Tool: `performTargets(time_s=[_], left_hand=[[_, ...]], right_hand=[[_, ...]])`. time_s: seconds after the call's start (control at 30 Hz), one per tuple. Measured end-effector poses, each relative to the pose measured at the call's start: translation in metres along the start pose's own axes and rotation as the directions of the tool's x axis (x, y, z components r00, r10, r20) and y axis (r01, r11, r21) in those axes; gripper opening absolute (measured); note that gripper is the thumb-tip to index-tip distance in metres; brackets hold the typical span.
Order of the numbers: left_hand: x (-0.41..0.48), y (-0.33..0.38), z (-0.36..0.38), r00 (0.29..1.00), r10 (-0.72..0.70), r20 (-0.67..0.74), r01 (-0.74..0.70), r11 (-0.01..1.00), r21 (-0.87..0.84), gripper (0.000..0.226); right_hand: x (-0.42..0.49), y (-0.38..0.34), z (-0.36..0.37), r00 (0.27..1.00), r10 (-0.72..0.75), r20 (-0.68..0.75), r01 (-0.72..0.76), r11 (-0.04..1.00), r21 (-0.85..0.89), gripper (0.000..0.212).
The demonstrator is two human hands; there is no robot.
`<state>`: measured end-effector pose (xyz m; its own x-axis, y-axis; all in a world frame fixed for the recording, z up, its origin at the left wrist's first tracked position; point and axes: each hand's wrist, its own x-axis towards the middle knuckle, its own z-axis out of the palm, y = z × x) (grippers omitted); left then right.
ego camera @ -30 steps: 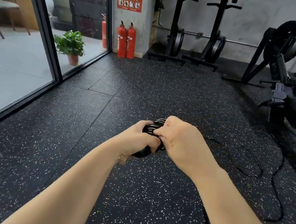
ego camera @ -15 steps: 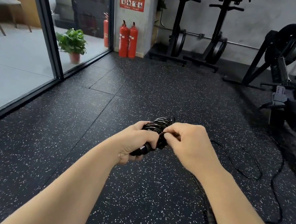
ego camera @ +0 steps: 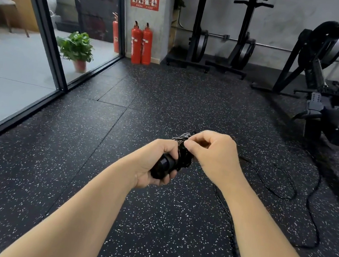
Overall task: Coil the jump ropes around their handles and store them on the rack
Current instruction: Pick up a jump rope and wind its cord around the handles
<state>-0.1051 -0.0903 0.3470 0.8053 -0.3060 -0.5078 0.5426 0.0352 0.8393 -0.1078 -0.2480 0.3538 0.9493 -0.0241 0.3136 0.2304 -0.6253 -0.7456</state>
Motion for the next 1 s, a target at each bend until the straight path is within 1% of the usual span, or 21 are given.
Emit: performTargets(time_s=[0.1,0.23,0.3,0.33,0.37,0.4,0.43,0.47,0.5,0.53,0.57,0.6,0.63,0.7,0.77,0.83,0.93,1.0], left_hand=[[0.003,-0.001,0.004,1.000,-0.007,-0.010,0.007,1.000,0.004,0.016],[0.007,-0.002,0.008,1.000,-0.019,-0.012,0.019,1.000,-0.003,0.019],[0.006,-0.002,0.010,1.000,-0.012,-0.029,0.011,1.000,-0.026,0.024],[0.006,-0.002,0.011,0.999,0.003,-0.041,-0.005,1.000,-0.030,0.026],[0.007,-0.003,0.013,0.998,0.034,-0.055,-0.035,0.999,-0.015,0.029],[0.008,-0.004,0.016,0.994,0.073,-0.076,-0.072,0.997,0.017,0.037],[0.011,-0.005,0.019,0.987,0.127,-0.101,-0.121,0.991,0.062,0.052],[0.015,-0.008,0.021,0.974,0.190,-0.121,-0.175,0.977,0.123,0.072],[0.019,-0.011,0.024,0.959,0.254,-0.129,-0.226,0.954,0.197,0.088],[0.021,-0.014,0.028,0.942,0.309,-0.127,-0.268,0.926,0.264,0.099],[0.024,-0.017,0.033,0.930,0.349,-0.117,-0.300,0.903,0.308,0.104],[0.027,-0.021,0.037,0.923,0.371,-0.104,-0.318,0.886,0.336,0.106],[0.030,-0.024,0.041,0.919,0.383,-0.092,-0.326,0.870,0.371,0.106],[0.036,-0.031,0.050,0.918,0.390,-0.067,-0.324,0.839,0.438,0.112],[0.038,-0.037,0.061,0.920,0.390,-0.029,-0.329,0.813,0.480,0.121],[0.042,-0.043,0.069,0.926,0.377,-0.013,-0.317,0.796,0.516,0.126],[0.045,-0.045,0.079,0.945,0.326,0.036,-0.301,0.819,0.488,0.140],[0.048,-0.045,0.083,0.957,0.282,0.067,-0.280,0.838,0.469,0.138]], right_hand=[[0.003,0.002,0.001,1.000,0.016,-0.017,-0.016,1.000,-0.026,0.005],[0.003,0.005,-0.002,0.999,0.046,0.005,-0.046,0.999,-0.010,0.005],[0.001,0.009,-0.005,0.996,0.092,-0.012,-0.091,0.994,0.063,0.010],[0.001,0.011,-0.008,0.989,0.141,-0.039,-0.135,0.983,0.126,0.015],[0.000,0.013,-0.011,0.974,0.218,-0.059,-0.202,0.958,0.205,0.019],[0.000,0.016,-0.014,0.947,0.319,-0.046,-0.293,0.911,0.292,0.021],[-0.001,0.017,-0.017,0.906,0.422,0.016,-0.398,0.840,0.370,0.024],[-0.002,0.019,-0.018,0.859,0.500,0.109,-0.496,0.762,0.416,0.027],[-0.003,0.020,-0.018,0.821,0.534,0.203,-0.565,0.702,0.434,0.031],[-0.004,0.021,-0.016,0.793,0.541,0.282,-0.608,0.660,0.442,0.035],[-0.005,0.022,-0.014,0.777,0.533,0.334,-0.628,0.629,0.458,0.037],[-0.006,0.023,-0.010,0.773,0.525,0.357,-0.634,0.602,0.486,0.037],[-0.006,0.025,-0.007,0.773,0.527,0.353,-0.630,0.579,0.517,0.036],[-0.006,0.033,-0.001,0.770,0.563,0.299,-0.623,0.565,0.541,0.037],[-0.006,0.042,0.002,0.749,0.618,0.241,-0.633,0.558,0.537,0.041],[-0.008,0.052,0.001,0.726,0.654,0.215,-0.647,0.541,0.538,0.039],[-0.012,0.061,-0.005,0.697,0.689,0.197,-0.661,0.511,0.549,0.036],[-0.015,0.065,-0.010,0.682,0.709,0.179,-0.662,0.495,0.564,0.034]])
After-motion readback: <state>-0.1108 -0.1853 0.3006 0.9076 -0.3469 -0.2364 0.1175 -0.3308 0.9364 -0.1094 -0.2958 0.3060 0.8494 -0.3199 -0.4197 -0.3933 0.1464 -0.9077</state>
